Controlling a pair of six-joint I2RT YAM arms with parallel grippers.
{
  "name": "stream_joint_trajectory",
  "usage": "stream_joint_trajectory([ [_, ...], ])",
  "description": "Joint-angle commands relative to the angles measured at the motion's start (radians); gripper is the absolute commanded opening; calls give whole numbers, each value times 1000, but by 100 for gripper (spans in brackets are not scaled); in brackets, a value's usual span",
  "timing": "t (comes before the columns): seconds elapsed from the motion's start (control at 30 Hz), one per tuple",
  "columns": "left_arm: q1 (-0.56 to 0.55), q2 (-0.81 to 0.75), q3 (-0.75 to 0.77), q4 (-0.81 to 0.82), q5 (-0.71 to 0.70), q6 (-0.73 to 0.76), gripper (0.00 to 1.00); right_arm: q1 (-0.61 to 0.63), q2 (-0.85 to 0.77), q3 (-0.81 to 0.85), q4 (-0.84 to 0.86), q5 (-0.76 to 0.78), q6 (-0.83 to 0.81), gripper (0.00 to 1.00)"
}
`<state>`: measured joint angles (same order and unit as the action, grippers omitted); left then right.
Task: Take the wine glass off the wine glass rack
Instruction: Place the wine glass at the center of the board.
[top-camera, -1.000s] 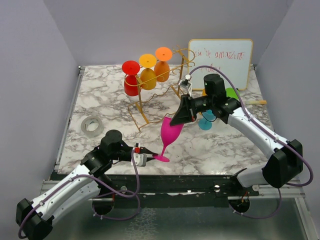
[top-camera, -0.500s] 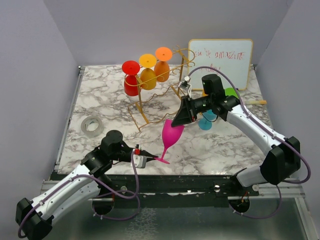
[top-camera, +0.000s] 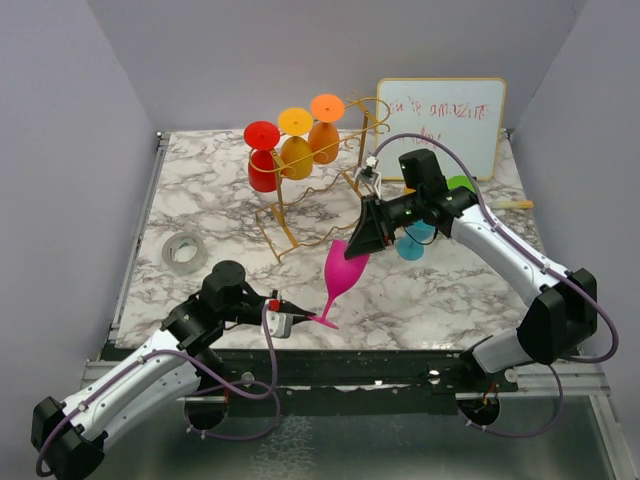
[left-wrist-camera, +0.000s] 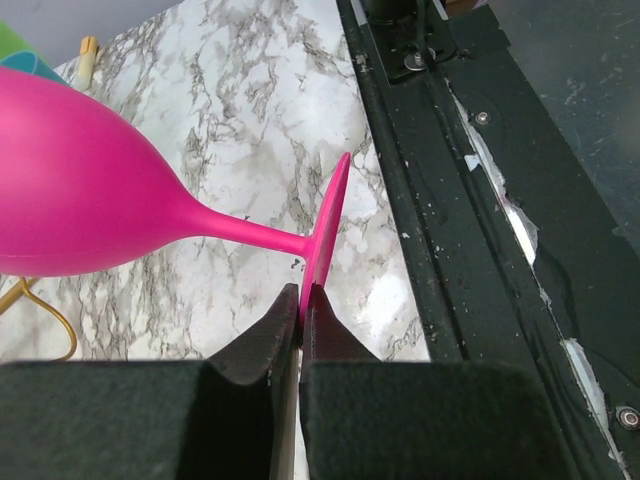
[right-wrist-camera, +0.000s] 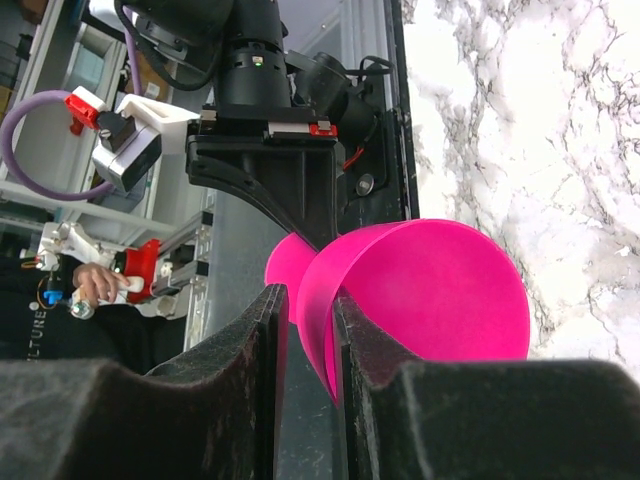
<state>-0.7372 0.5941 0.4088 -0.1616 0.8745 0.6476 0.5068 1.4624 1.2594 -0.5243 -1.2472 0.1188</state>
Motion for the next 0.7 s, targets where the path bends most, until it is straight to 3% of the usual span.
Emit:
stream_joint_trajectory([
  [0.0, 2, -12, -17, -12, -23, 6, 0, 17, 21, 27, -58, -16, -18, 29],
  [0.67, 2, -8, -17, -13, -25, 13, 0, 52, 16, 13, -19, -54, 1, 33],
])
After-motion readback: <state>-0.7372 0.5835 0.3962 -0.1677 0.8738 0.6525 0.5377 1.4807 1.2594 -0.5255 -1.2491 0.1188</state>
